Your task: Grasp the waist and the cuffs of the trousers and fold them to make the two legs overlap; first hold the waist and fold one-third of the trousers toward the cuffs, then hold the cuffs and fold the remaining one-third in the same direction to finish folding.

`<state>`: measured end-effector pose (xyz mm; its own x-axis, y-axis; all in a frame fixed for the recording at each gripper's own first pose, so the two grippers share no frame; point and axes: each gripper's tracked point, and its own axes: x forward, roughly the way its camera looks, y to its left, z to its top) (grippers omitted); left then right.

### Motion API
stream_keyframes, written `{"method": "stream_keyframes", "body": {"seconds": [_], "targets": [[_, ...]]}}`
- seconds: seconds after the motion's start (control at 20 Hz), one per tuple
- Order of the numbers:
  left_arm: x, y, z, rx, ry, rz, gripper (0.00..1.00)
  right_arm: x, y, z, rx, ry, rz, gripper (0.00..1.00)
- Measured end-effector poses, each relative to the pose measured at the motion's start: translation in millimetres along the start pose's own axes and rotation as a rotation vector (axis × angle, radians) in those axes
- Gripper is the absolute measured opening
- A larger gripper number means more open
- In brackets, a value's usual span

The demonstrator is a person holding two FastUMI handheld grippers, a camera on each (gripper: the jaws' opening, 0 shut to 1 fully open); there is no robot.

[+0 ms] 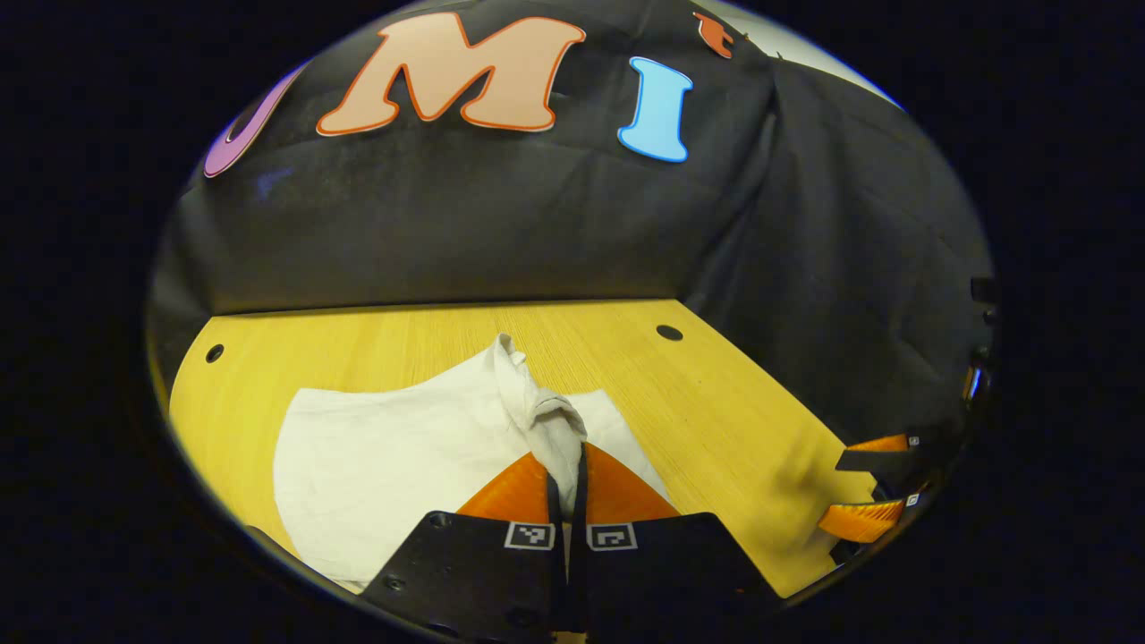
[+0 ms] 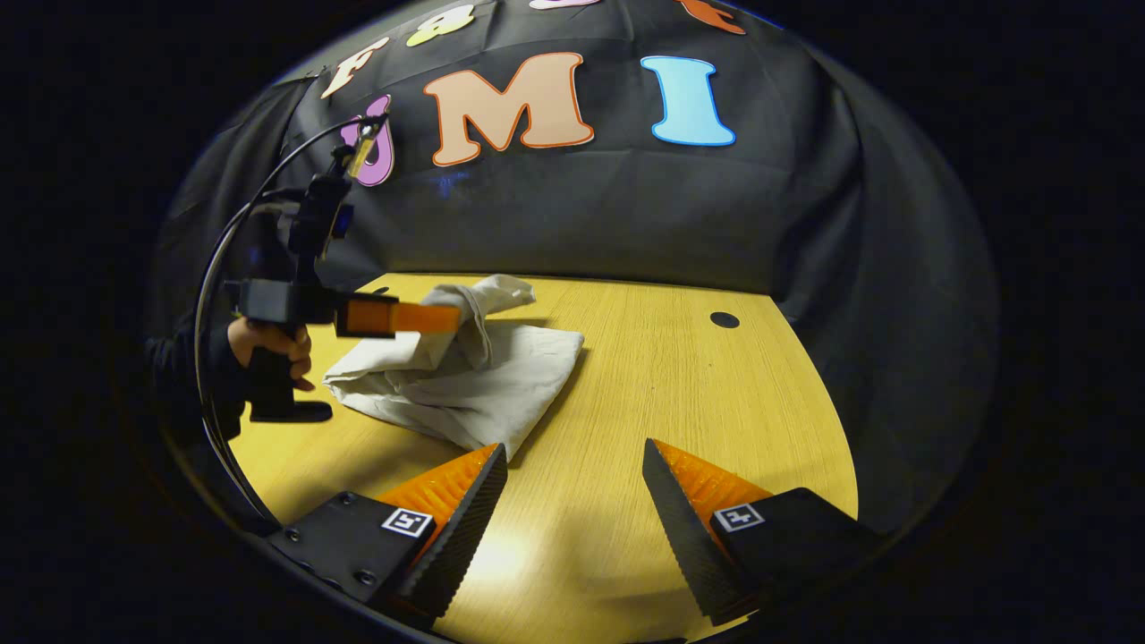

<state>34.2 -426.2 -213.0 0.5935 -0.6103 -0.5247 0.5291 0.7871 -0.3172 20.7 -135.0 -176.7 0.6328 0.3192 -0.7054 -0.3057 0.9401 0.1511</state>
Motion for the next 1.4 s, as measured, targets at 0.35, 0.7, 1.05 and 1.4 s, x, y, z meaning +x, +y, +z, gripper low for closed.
{"method": "stream_keyframes", "body": {"seconds": [0.35, 0.7, 1.05, 1.4], "targets": [[-30.9, -16.8, -3.2, 0.025, -0.065, -0.017, 0.55, 6.6, 25.7, 27.0, 0.054, -0.068, 0.050, 0.98], [-122.0, 57.4, 57.5, 0.091, -0.257, 0.204, 0.95, 9.0, 64.4, 93.6, 0.060, -0.232, 0.062, 0.98], [-212.1, 144.3, 91.2, 0.140, -0.394, 0.421, 0.95, -7.9, 108.0, 164.0, 0.091, -0.419, 0.004, 0.97], [-271.1, 200.4, 98.9, 0.093, -0.467, 0.527, 0.93, -23.0, 140.1, 193.7, 0.084, -0.525, -0.055, 0.98]]}}
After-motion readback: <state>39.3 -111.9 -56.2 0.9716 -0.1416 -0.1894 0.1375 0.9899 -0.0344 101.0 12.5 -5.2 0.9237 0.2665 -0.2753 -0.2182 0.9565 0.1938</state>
